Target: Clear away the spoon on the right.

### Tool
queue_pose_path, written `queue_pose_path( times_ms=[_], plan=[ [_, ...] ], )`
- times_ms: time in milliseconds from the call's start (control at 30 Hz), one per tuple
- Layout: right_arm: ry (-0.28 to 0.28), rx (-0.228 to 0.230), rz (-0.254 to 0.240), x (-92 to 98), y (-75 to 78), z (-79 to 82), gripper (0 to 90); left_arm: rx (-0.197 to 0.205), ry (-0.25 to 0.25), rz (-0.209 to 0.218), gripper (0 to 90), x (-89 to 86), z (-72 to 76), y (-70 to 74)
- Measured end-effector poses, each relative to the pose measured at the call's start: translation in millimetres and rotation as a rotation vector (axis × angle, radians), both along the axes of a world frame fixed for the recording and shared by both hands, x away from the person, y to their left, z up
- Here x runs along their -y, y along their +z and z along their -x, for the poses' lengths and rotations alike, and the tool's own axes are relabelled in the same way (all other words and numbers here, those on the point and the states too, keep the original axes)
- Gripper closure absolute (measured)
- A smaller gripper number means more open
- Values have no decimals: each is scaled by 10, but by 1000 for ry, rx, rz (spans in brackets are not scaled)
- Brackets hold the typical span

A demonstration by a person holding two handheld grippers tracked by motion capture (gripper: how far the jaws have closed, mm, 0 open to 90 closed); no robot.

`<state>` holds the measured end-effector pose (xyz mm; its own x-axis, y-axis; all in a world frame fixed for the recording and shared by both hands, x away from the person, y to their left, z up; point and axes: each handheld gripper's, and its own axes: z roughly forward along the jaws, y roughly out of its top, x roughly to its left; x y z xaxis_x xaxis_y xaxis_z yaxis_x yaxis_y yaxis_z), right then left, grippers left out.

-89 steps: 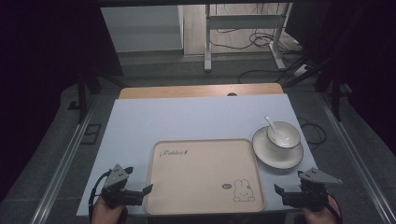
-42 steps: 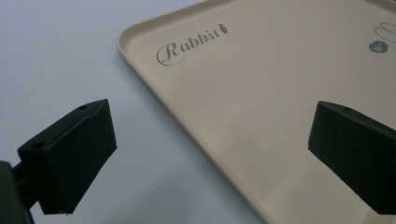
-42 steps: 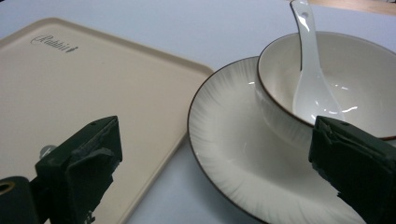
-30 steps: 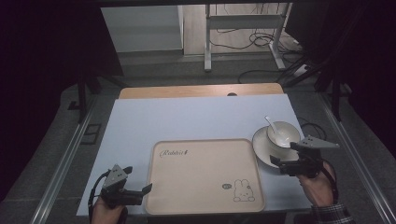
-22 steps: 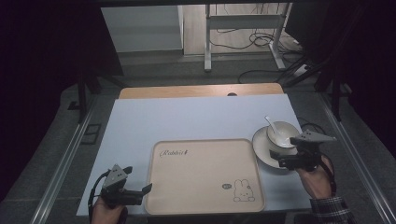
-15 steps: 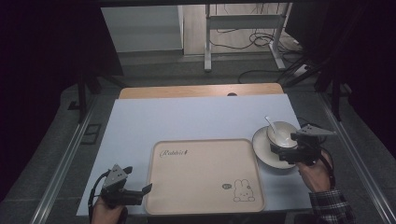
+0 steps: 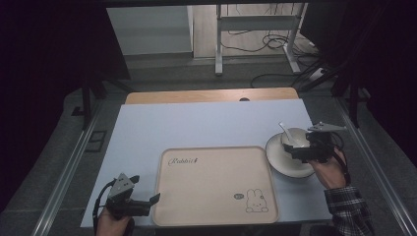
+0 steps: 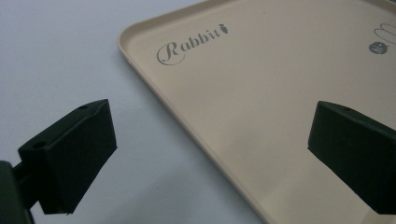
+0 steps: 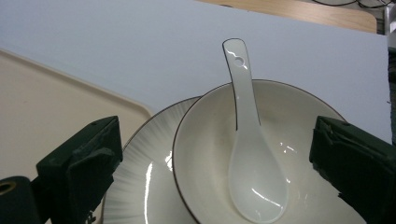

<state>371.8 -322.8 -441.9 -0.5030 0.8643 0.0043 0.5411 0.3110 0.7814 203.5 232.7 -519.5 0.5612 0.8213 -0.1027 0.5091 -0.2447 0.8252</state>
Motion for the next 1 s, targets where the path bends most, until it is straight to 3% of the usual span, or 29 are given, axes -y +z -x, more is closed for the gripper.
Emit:
queue_pose_path(
  times_ms=[267,300,367,433,500,567,633,767,1000],
  plan=[
    [-3,-56,-9,-9,1,-179,27,0,0,1,9,-1,-1,0],
    [-5,-52,16,-20,5,-205,89,0,1,1,8,-1,-1,0],
    [-7,-55,24,-24,7,-215,111,0,0,0,8,-1,-1,0],
    [-13,-62,45,-28,13,-261,238,0,0,1,9,0,0,0],
    [-16,-64,51,-29,13,-273,266,-1,0,1,9,-1,0,0],
    [-23,-84,69,-38,6,-319,383,-1,-1,0,9,-1,0,0],
    [-25,-89,79,-40,0,-333,407,-1,-1,0,9,0,1,0],
    [-22,-114,106,-32,-34,-417,552,-1,-1,0,9,0,0,0],
    [-7,-139,107,-29,-91,-503,642,-1,-2,-2,9,2,1,1]
  ],
)
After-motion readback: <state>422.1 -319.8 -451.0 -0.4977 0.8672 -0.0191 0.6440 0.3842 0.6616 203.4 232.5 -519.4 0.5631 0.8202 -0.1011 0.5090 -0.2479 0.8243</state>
